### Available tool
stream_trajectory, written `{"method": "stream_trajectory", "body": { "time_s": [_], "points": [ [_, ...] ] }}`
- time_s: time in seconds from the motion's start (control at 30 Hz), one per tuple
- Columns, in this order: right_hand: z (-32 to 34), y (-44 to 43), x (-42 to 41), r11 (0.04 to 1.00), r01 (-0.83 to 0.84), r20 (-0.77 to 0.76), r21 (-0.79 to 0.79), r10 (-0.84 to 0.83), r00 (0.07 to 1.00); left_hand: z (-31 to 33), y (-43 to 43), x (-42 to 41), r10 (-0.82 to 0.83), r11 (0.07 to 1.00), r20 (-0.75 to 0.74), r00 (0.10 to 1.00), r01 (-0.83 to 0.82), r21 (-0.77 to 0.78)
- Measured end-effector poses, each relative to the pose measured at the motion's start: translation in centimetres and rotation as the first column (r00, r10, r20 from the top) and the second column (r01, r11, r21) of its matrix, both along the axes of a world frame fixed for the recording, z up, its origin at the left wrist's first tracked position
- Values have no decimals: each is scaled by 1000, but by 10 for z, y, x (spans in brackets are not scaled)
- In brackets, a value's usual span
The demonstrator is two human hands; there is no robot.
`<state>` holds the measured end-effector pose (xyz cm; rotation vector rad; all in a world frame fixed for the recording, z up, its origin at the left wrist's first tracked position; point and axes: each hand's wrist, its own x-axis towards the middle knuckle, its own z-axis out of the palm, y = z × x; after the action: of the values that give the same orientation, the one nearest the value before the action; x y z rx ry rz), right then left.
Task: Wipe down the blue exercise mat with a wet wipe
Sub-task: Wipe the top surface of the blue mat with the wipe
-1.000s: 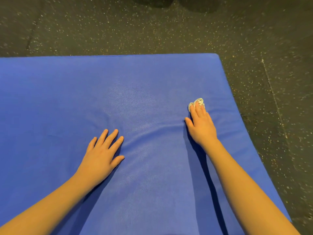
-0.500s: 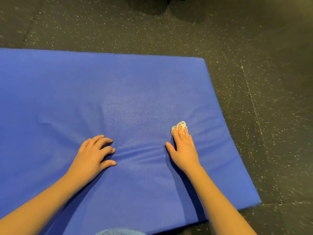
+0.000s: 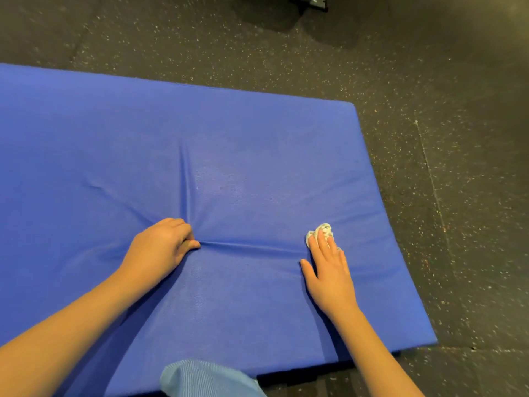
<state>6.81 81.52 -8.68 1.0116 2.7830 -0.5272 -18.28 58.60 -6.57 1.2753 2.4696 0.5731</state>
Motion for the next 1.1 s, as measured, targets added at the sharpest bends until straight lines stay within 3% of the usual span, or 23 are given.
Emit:
{"method": "stream_trajectory", "body": {
  "time_s": [0.17,0.57,0.8,0.9,1.0,1.1],
  "points": [
    [-7,-33,-21,1000,7,-40,-23,-8,999,18,-23,-13,131,987,27,991,-128,-99],
    [9,-100,-76,960,-182,-72,-213,170,983,25,-94,-42,441,889,-61,895,-445,-110],
    [21,-93,-56,909,-325,-112,-261,306,945,-1,-98,-14,324,896,-136,936,-349,-274],
    [29,-91,-31,869,-398,-131,-293,376,917,2,-94,11,226,914,-61,972,-234,-331],
    [27,-82,-19,905,-346,-104,-247,330,938,11,-84,22,138,904,61,989,-100,-415],
    [28,-93,-24,932,-292,-61,-214,285,956,6,-80,30,117,880,52,992,-79,-469]
  ]
}}
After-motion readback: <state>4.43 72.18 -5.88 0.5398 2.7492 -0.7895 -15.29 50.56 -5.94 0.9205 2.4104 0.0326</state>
